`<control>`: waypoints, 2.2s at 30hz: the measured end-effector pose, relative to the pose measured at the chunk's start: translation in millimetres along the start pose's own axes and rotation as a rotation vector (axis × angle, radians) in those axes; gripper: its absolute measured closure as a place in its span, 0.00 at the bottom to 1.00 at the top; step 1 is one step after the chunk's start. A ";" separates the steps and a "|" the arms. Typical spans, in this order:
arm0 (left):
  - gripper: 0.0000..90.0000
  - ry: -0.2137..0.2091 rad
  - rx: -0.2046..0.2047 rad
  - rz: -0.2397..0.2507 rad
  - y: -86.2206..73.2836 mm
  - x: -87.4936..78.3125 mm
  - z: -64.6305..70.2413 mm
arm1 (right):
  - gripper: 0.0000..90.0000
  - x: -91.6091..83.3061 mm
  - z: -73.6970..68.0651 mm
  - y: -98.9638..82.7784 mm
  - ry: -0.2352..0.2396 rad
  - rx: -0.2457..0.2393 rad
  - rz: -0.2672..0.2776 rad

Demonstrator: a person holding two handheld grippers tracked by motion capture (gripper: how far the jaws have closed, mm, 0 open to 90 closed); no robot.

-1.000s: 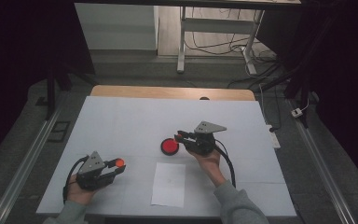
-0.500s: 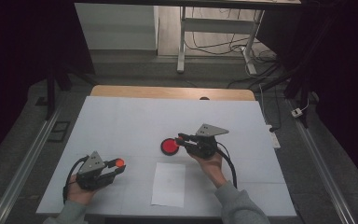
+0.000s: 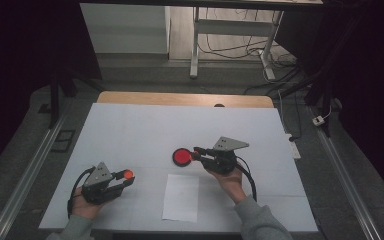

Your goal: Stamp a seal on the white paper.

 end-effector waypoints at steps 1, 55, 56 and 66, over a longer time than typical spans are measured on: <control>0.72 0.000 0.000 0.000 0.0 0.1 0.0 | 0.81 -0.8 -0.8 0.1 0.001 -0.002 -0.002; 0.72 -0.003 0.005 -0.004 0.1 0.6 1.5 | 0.81 -9.9 -52.6 -21.2 0.121 -0.028 -0.052; 0.72 -0.003 0.005 -0.004 0.1 0.5 1.5 | 0.81 -9.0 -54.3 -22.0 0.125 -0.029 -0.052; 0.72 -0.005 0.005 -0.005 0.1 1.1 2.0 | 0.81 -5.0 -62.5 -28.2 0.155 -0.029 -0.081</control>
Point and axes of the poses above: each handheld gripper's, and its own axes: x roughly forward along the jaws, y roughly out of its top, z roughly to its right, the point moved 5 cm from there along x, roughly forward along the jaws, and after that the axes turned 5 degrees about y, right-handed, at the moved point
